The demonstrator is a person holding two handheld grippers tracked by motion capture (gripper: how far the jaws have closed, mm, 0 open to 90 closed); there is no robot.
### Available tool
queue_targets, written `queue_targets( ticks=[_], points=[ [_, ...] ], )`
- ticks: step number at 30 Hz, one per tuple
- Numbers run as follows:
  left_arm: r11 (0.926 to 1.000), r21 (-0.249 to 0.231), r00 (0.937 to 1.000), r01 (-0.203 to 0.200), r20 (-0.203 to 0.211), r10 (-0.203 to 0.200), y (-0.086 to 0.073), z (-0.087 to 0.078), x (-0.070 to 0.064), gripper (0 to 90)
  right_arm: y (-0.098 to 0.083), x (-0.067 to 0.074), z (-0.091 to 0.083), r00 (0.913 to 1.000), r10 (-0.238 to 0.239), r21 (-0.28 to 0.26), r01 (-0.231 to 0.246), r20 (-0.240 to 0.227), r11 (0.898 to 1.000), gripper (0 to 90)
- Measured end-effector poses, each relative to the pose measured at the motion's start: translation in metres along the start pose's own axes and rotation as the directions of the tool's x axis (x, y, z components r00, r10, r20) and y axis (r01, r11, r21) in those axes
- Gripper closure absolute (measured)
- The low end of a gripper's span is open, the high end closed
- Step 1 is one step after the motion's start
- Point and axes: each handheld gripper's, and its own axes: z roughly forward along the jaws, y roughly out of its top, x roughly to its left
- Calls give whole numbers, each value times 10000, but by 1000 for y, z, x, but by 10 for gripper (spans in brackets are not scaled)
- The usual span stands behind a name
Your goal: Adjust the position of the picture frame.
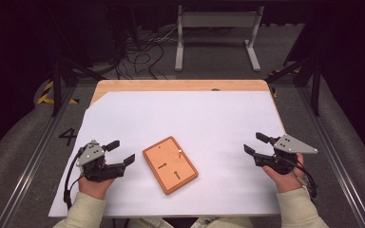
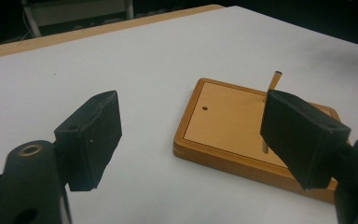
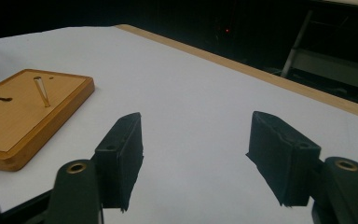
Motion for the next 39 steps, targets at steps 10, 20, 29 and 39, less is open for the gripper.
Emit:
queue_targets(
  ticks=[10,20,29,39],
  points=[
    [10000,-64,10000,-38,57,38,0,0,-1,210,1,-1,-2,10000,-18,-143,19,42,9999,352],
    [10000,-61,10000,-26,82,27,0,0,-1,208,1,-1,-3,10000,8,-220,-7,33,9998,338],
    [10000,-69,9999,-13,129,14,0,0,-1,207,1,-2,-3,9999,75,-239,-73,100,9997,313],
    [10000,-77,9999,-51,129,52,0,1,-1,203,1,-2,-3,9999,116,-196,-114,113,9997,294]
  ],
)
